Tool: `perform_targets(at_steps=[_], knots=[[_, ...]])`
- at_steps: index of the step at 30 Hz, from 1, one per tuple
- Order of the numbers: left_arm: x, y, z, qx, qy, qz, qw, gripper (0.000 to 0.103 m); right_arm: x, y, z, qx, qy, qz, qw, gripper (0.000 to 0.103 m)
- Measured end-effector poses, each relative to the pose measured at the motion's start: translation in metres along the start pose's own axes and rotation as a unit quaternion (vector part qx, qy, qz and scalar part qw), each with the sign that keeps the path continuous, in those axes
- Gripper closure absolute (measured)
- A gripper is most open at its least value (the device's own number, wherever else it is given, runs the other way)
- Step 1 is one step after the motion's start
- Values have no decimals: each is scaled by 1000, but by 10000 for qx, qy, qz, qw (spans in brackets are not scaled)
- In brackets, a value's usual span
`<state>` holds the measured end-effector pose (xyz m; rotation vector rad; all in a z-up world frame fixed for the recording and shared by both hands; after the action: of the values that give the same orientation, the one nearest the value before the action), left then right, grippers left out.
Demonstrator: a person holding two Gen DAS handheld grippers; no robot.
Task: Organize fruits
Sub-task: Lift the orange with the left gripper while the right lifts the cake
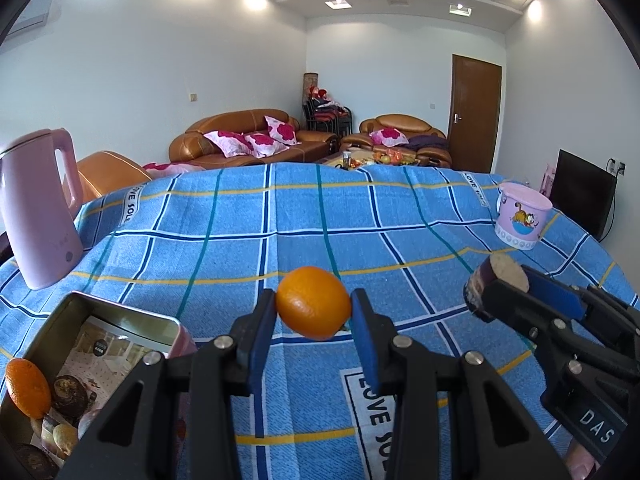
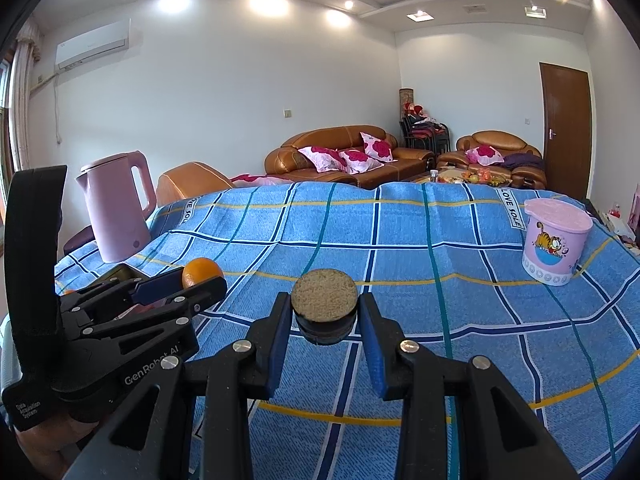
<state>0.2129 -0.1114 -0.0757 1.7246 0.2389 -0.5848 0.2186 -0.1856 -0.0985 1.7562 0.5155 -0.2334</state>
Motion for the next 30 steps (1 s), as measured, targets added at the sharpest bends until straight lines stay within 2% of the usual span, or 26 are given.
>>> perform_targets(at_steps=[30], knots=[[-26,7,1,140,376,553,9977,63,-19,5,-5,-159,67,510,9985,67]])
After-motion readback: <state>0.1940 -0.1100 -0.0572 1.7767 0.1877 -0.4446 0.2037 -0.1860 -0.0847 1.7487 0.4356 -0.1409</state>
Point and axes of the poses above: each gripper's, at about its wrist camera, not at the fingertips, and x roughly the way its jaws point, z to its right, y to its top, the point moved 8 cm from there along x, roughly the way its jaws point, and after that the axes turned 10 degrees about x, right-handed, at the moved point
